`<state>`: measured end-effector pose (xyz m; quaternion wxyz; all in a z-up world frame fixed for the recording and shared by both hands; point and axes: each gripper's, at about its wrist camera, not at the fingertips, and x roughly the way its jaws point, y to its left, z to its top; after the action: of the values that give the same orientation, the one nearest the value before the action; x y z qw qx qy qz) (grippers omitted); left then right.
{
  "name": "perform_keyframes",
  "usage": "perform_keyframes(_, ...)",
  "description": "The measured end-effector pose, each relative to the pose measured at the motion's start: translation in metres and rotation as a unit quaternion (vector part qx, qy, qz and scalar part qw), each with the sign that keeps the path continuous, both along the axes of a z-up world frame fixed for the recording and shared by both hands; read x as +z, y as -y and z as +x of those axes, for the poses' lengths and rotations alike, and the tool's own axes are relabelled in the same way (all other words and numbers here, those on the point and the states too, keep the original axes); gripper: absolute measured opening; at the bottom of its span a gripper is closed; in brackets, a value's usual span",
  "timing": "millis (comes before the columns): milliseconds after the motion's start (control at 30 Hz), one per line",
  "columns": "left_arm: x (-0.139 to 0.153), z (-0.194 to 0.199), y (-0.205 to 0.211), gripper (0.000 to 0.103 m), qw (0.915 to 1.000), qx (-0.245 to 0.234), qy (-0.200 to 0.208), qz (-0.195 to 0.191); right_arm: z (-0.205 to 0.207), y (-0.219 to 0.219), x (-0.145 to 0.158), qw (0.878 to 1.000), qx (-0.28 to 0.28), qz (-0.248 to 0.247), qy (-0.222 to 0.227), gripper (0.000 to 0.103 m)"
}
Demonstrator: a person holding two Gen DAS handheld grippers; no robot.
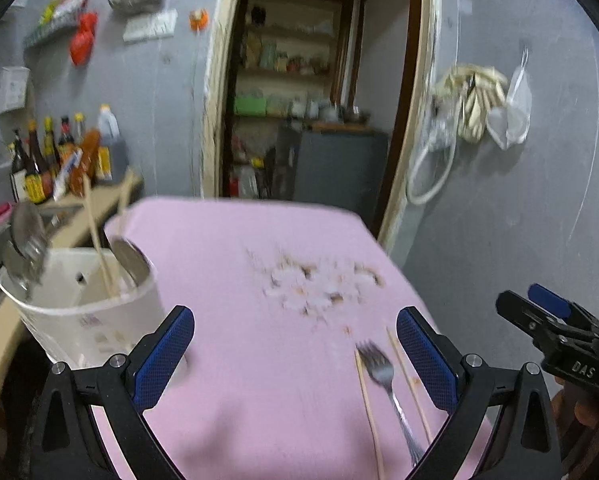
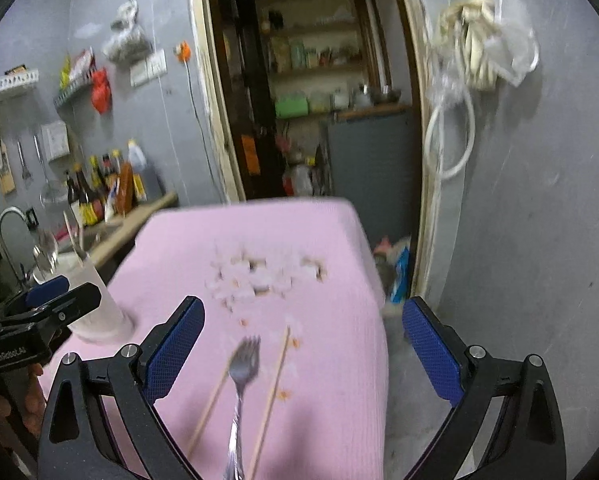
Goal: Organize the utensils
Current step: 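Withdraw both open tools from the holder back over the remaining utensils, then close the left tool on a wooden chopstick while the right tool grasps another chopstick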
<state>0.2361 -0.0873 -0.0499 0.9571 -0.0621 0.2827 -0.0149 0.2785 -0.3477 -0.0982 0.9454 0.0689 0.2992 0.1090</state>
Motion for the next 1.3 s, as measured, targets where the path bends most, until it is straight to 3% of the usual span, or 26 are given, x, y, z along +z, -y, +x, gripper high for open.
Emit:
perform_keyframes(133,-0.019,0.012,0.008,0.1,0.9987,-0.022,-0.047,-0.003,0.023,-0.002,-0.027,0.998,0.024,0.007,-0.054,0.066)
perform_keyframes(400,-0.054,0.034,0.021,0.074,0.9903,-0.057,-0.126,-0.017,0.049,-0.018,-0.07,0.99,0.075,0.011,-0.116,0.037)
perform_keyframes(600,-0.072,0.052,0.038,0.052,0.9804,-0.095,-0.171,-0.018,0.063,-0.031,-0.086,0.985,0.099,0.007,-0.141,0.028)
perform_keyframes(767,-0.088,0.067,0.046,0.034,0.9703,-0.119,-0.209,-0.028,0.07,-0.039,-0.096,0.981,0.11,0.006,-0.158,0.027)
perform_keyframes(900,-0.096,0.074,0.051,0.029,0.9647,-0.131,-0.227,-0.03,0.073,-0.043,-0.1,0.98,0.117,0.003,-0.163,0.026)
perform_keyframes(1300,-0.109,0.086,0.061,0.024,0.9584,-0.142,-0.247,-0.016,0.084,-0.046,-0.112,0.972,0.127,-0.01,-0.199,0.021)
